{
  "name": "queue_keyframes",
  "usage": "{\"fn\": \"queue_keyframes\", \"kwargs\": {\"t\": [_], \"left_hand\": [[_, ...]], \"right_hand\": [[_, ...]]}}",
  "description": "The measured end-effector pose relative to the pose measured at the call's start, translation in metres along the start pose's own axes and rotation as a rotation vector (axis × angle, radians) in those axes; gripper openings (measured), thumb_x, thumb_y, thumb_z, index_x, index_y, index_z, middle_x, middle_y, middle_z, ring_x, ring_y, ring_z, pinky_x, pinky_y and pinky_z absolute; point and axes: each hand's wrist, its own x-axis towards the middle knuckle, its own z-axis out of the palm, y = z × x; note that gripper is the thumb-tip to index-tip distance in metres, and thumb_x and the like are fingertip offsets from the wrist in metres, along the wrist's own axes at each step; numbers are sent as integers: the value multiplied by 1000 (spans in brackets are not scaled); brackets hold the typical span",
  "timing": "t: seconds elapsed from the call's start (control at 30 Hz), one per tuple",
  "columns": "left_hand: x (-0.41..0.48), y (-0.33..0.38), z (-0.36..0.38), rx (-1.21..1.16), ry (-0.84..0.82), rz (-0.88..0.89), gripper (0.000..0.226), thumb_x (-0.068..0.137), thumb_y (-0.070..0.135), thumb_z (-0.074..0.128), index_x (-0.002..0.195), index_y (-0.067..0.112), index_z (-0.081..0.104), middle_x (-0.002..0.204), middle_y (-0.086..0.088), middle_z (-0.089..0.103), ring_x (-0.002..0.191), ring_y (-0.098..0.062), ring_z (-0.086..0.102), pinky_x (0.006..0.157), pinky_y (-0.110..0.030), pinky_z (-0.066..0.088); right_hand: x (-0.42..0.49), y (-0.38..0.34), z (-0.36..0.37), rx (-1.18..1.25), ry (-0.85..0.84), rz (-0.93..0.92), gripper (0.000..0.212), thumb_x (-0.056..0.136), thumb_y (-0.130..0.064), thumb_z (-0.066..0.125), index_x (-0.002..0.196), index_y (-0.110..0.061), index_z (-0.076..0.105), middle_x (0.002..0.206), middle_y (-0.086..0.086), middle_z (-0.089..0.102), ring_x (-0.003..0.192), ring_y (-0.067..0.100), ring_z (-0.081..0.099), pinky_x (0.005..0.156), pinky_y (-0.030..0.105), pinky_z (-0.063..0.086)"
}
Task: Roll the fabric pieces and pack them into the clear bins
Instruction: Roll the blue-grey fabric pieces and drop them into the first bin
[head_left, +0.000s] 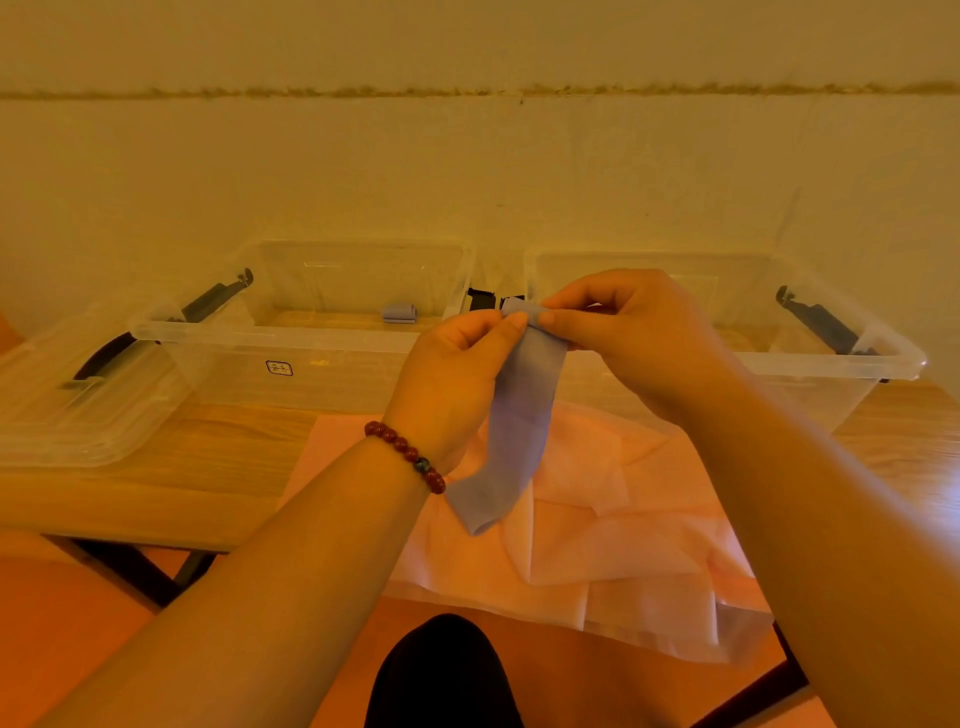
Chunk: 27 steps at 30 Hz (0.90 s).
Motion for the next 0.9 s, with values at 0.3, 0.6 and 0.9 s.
{"fn": "queue_keyframes", "kwargs": {"t": [0.3, 0.6, 0.9], "left_hand": [[1, -2, -1, -50, 106, 62, 27, 89, 13, 65, 110, 31, 65, 92, 3, 72, 92, -8, 67, 80, -25, 54], [0, -3, 1, 33, 142, 128, 24, 91, 16, 62, 113, 22, 69, 88, 20, 67, 79, 14, 60, 70, -8, 47], [4, -4, -5, -104, -81, -176, 15, 94, 15, 57, 95, 15, 73, 95, -10, 73, 95, -22, 68, 77, -35, 51]], "right_hand": [[-1, -1, 4, 2, 14, -4, 2, 89, -8, 68, 90, -8, 69, 77, 2, 63, 60, 0, 62, 58, 18, 55], [-1, -2, 6, 37, 16, 29, 5, 88, -7, 68, 91, -8, 72, 81, 5, 69, 68, 6, 66, 66, 21, 59], [-2, -1, 4, -107, 80, -65, 7, 86, -9, 71, 92, -11, 73, 78, 0, 69, 65, 3, 61, 65, 21, 53]]}}
